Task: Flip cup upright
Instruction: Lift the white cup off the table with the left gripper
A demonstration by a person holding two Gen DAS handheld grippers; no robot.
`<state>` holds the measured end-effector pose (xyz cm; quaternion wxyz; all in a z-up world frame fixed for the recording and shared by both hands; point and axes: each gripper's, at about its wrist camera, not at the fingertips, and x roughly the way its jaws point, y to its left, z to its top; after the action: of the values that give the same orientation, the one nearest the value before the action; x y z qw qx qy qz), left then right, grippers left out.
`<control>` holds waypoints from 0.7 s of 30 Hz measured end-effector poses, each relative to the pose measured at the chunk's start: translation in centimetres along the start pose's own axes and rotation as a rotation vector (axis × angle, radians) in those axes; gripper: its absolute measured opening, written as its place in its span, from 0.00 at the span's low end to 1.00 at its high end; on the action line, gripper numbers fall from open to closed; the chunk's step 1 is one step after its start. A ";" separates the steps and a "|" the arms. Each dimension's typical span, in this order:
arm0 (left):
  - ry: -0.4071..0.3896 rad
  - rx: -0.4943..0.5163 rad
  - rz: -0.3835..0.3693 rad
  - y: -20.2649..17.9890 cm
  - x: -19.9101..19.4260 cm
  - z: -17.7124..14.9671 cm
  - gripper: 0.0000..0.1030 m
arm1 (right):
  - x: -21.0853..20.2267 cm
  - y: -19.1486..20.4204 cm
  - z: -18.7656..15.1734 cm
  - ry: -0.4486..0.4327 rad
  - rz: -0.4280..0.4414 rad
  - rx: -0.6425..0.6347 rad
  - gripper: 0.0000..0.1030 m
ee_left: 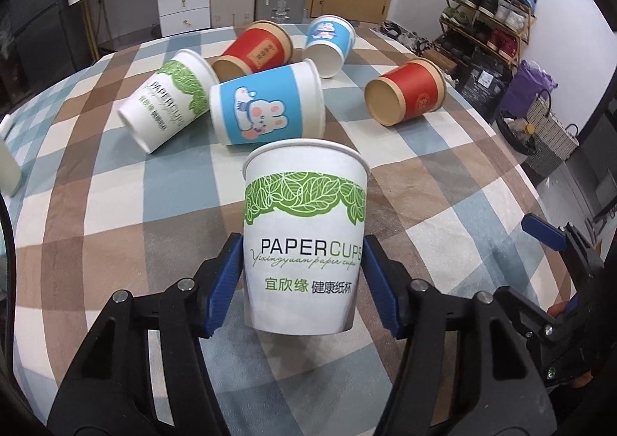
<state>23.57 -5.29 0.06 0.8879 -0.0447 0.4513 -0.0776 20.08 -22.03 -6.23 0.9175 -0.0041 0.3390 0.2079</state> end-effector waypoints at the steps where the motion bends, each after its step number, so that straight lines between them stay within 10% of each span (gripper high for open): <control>1: -0.006 -0.013 0.004 0.2 -0.3 -0.2 0.57 | 0.0 0.1 0.0 -0.004 0.004 0.000 1.00; 21: -0.143 -0.141 0.013 1.6 -8.0 -6.2 0.57 | -1.8 3.5 -0.5 -0.076 0.054 -0.076 1.00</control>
<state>14.05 -2.35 2.47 0.9129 -0.1095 0.3915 -0.0366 17.17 -19.57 -5.02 0.9230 -0.0221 0.2959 0.2452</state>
